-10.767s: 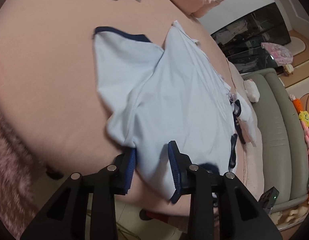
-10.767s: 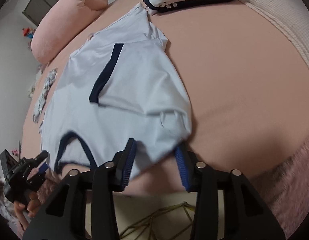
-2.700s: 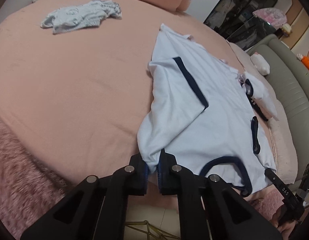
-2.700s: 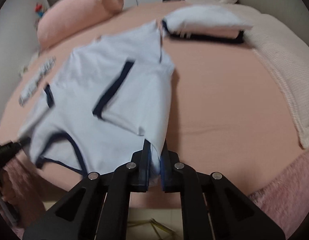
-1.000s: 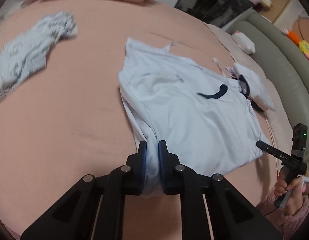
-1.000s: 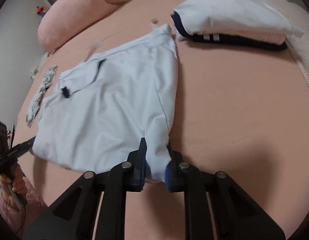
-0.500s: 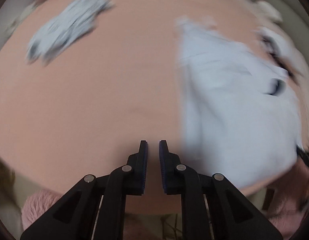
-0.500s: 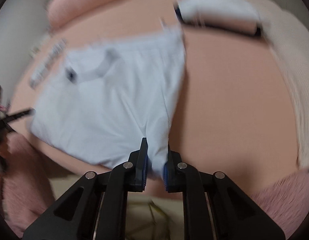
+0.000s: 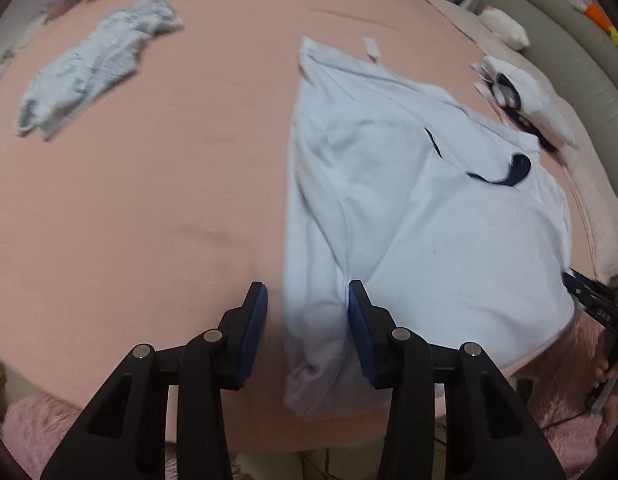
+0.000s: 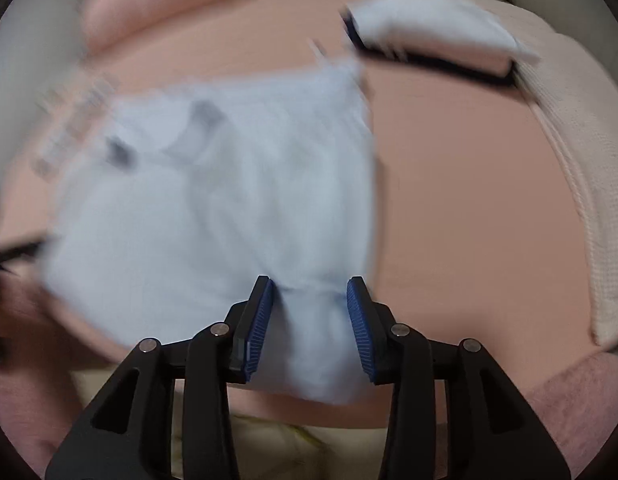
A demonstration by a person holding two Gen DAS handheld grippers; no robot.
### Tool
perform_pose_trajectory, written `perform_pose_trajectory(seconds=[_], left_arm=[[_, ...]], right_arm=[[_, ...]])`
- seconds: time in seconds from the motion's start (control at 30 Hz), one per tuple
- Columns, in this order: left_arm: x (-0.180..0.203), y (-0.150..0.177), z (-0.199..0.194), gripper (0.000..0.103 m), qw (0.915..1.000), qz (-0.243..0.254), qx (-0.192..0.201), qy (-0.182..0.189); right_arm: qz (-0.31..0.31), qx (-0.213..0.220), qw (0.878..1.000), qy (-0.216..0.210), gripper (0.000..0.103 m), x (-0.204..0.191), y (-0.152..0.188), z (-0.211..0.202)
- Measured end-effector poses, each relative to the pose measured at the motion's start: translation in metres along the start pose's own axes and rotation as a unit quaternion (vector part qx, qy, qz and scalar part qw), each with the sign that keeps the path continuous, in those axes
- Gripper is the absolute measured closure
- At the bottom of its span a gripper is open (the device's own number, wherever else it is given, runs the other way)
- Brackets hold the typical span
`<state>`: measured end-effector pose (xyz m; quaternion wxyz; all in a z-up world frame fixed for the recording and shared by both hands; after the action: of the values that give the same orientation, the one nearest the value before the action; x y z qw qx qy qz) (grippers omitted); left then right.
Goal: Fold clothes
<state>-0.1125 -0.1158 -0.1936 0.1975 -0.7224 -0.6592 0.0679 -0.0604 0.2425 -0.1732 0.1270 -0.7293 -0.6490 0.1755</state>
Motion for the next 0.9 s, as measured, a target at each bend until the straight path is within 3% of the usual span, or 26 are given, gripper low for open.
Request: perform_pose_trajectory(seconds=[0.07,0.17,0.3,0.47,0.57,0.63,0.7,0.77,0.8,0.87,0.9], left_arm=[[-0.007,-0.001,-0.011,0.058,0.9995,-0.025,0.016,0.009],[-0.014,-0.010,-0.025,0.058,0.9959,-0.036,0.057,0.060],[0.017,-0.034,-0.026,0.059,0.9933,0.032,0.086,0.070],[0.065,-0.042,-0.003,0.062,0.9865,0.102,0.066,0.110],[0.068,-0.041,0.027,0.064,0.9931,0.113,0.021,0.021],[0.051,-0.047,0.028,0.084,0.9957,0.083,0.012,0.039],[0.046,-0.056,0.019,0.095,0.9972,0.069,0.010,0.029],[0.047,-0.065,0.007,0.094,0.9972,0.065,0.022,0.029],[0.053,-0.068,0.004,0.091,0.9956,0.067,0.025,0.061],[0.077,-0.072,0.003,0.071,0.9896,0.087,0.026,0.112],[0.096,-0.072,0.010,0.053,0.9869,0.109,0.020,0.117]], right_arm=[[0.030,0.002,0.999,-0.012,0.057,0.012,0.003,-0.004],[0.052,0.002,0.998,-0.021,0.055,0.024,0.002,-0.010],[0.018,0.020,0.999,-0.026,0.055,0.005,-0.018,-0.016],[-0.039,0.030,0.998,-0.045,0.053,-0.032,-0.056,-0.004],[-0.058,0.004,0.998,-0.029,0.054,-0.035,-0.051,0.017],[-0.063,0.004,0.998,-0.029,0.055,-0.023,-0.041,0.020],[-0.053,0.006,0.999,-0.001,0.055,-0.002,-0.035,0.012],[-0.033,0.008,0.999,0.023,0.054,0.022,-0.032,0.003],[-0.018,0.011,1.000,0.010,0.054,0.031,-0.032,-0.003],[-0.004,0.023,1.000,-0.018,0.054,0.033,-0.038,-0.011],[-0.010,0.030,0.999,-0.032,0.054,0.025,-0.043,-0.013]])
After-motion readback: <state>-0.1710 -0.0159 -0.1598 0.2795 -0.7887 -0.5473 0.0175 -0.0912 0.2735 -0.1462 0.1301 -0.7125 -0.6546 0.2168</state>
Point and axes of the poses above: each gripper's, at about its wrist camera, not at the fingertips, and z roughly the way its jaws point, x to its right, y to its underside, the point moved 1 cm from there along z, roughly the way its jaws point
